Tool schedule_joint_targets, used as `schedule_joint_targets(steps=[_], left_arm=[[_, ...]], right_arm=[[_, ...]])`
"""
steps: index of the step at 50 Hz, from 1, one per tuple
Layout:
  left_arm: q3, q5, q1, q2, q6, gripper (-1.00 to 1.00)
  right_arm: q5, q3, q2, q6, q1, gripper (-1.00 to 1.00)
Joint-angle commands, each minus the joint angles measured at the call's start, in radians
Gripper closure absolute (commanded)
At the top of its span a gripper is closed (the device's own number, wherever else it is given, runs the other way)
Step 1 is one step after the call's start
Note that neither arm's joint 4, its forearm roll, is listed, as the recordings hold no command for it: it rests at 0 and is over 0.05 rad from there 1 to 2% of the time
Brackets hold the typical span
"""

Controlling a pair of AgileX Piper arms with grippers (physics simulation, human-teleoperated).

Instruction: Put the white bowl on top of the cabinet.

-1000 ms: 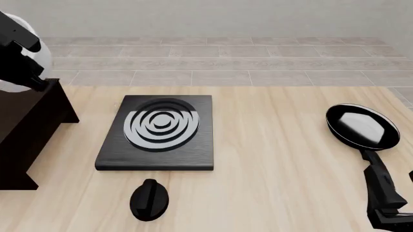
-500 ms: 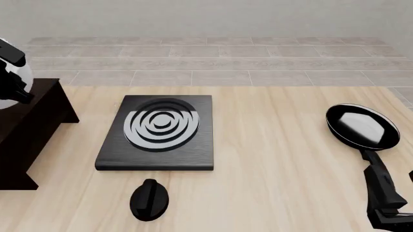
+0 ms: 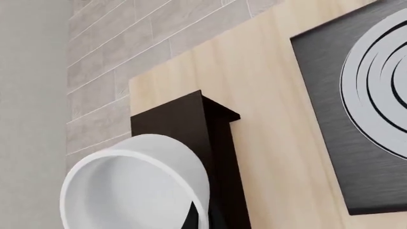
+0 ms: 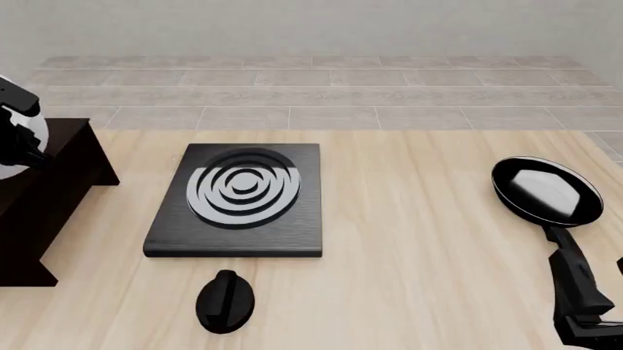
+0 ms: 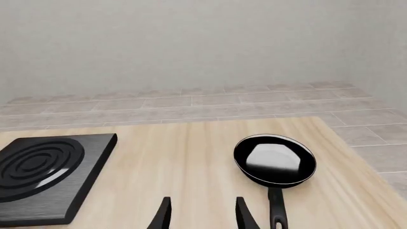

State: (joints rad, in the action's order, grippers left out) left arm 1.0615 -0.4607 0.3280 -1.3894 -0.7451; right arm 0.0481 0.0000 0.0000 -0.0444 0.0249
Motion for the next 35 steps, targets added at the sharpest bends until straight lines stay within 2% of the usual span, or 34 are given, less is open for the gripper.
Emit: schedule_joint_targets(steps=[1,11,12,35], left_arm=[[-0.046,0.024,0.037,-0.033,0.011,1.0],[-0.041,0.021,0.046,-0.036,0.004,1.0],[-0.034,0.018,0.048,-0.036,0.006,-1.0],[-0.004,0.02,0.029,0.009,0.012,-1.0]], right_arm=[[0.0,0.0,0.0,0.0,0.0,-1.0],[0.0,0.0,0.0,0.0,0.0,-1.0],[0.0,0.0,0.0,0.0,0.0,-1.0],[0.0,0.0,0.0,0.0,0.0,-1.0]])
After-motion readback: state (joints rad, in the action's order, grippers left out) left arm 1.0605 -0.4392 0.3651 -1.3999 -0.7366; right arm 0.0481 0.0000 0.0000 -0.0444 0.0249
